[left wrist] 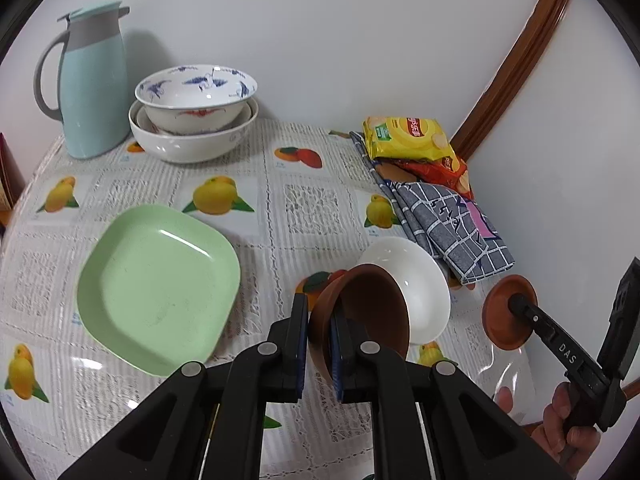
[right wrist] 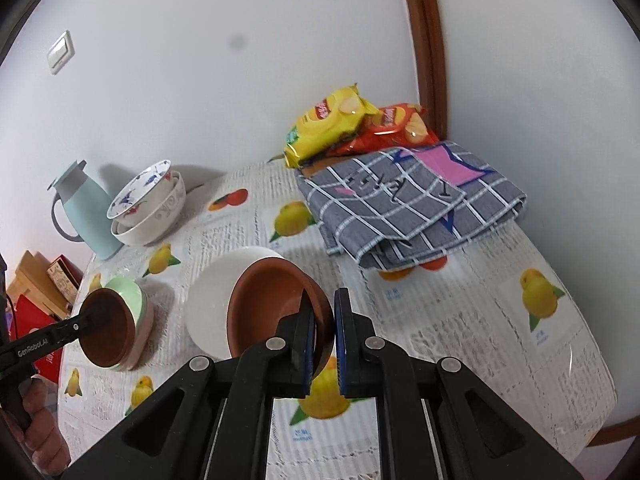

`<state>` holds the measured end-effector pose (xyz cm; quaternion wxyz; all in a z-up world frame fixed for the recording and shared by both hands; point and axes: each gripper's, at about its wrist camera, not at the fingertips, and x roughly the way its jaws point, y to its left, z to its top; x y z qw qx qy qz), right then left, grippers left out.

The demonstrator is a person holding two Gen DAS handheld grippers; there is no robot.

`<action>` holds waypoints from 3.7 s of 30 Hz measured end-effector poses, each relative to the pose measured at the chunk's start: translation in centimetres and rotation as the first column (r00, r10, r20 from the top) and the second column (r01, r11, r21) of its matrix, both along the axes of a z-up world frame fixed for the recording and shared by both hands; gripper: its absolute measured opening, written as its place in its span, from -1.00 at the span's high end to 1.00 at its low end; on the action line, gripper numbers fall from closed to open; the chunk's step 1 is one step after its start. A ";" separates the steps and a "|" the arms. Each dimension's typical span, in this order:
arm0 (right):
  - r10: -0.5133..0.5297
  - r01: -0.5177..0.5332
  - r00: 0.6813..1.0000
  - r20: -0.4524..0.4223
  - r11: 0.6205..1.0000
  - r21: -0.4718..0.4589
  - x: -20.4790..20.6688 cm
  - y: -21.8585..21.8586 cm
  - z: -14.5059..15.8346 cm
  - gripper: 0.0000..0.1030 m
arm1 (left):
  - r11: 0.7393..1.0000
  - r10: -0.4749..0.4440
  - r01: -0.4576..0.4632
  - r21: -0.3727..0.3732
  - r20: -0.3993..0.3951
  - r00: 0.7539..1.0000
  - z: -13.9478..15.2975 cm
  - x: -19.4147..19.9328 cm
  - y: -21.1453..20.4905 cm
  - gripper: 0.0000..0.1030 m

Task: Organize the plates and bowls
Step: 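Lift the terracotta bowl with the left gripper while the right carries its bowl over the white bowl, then lower the right gripper's terracotta bowl into the white bowl and open it while the left holds its bowl, then lower the left gripper's terracotta bowl onto the other inside the white bowl and open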

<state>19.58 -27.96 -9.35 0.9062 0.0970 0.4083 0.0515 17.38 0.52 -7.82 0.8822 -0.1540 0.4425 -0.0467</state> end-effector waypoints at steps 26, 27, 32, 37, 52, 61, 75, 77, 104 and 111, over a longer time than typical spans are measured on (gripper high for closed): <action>0.076 -0.082 0.988 -0.132 0.996 -0.041 5.4 6.3 -4.7 0.82 | 0.998 0.054 -0.055 -0.040 -0.011 0.998 -1.5 1.9 4.7 0.81; 0.075 -0.082 0.987 -0.140 0.996 -0.046 5.6 6.5 -5.0 0.82 | 0.997 0.058 -0.058 -0.041 -0.013 0.998 -1.6 1.9 5.0 0.81; 0.076 -0.087 0.983 -0.170 0.995 -0.058 6.5 7.2 -6.1 0.82 | 0.997 0.063 -0.063 -0.043 -0.013 0.998 -1.9 2.2 5.7 0.81; 0.084 -0.099 0.978 -0.191 0.993 -0.067 7.1 7.7 -6.7 0.82 | 0.997 0.062 -0.063 -0.054 -0.020 0.998 -2.3 2.6 5.9 0.81; 0.089 -0.119 0.967 -0.240 0.987 -0.113 8.3 8.6 -8.2 0.83 | 0.996 0.069 -0.072 -0.061 -0.042 0.997 -3.2 2.9 6.4 0.81; 0.091 -0.148 0.962 -0.259 0.966 -0.212 9.0 9.9 -8.9 0.80 | 0.995 0.067 -0.071 -0.068 -0.053 0.996 -3.6 3.0 6.5 0.81; 0.097 -0.186 0.959 -0.265 0.924 -0.336 8.4 11.2 -9.5 0.61 | 0.995 0.061 -0.065 -0.077 -0.058 0.996 -3.6 2.5 6.7 0.81; 0.106 -0.196 0.959 -0.263 0.918 -0.344 8.2 11.4 -9.4 0.54 | 0.995 0.059 -0.063 -0.075 -0.057 0.997 -3.6 2.3 6.7 0.81; 0.069 -0.079 0.996 -0.054 0.977 -0.198 -0.1 2.1 -1.4 0.14 | 0.998 -0.054 0.053 -0.025 -0.044 0.998 -1.0 1.9 -2.7 0.81; 0.031 -0.036 0.999 -0.025 0.975 -0.219 -2.7 -1.1 -1.9 -0.05 | 0.998 -0.063 0.063 -0.003 -0.063 0.996 -1.6 2.7 -5.1 0.81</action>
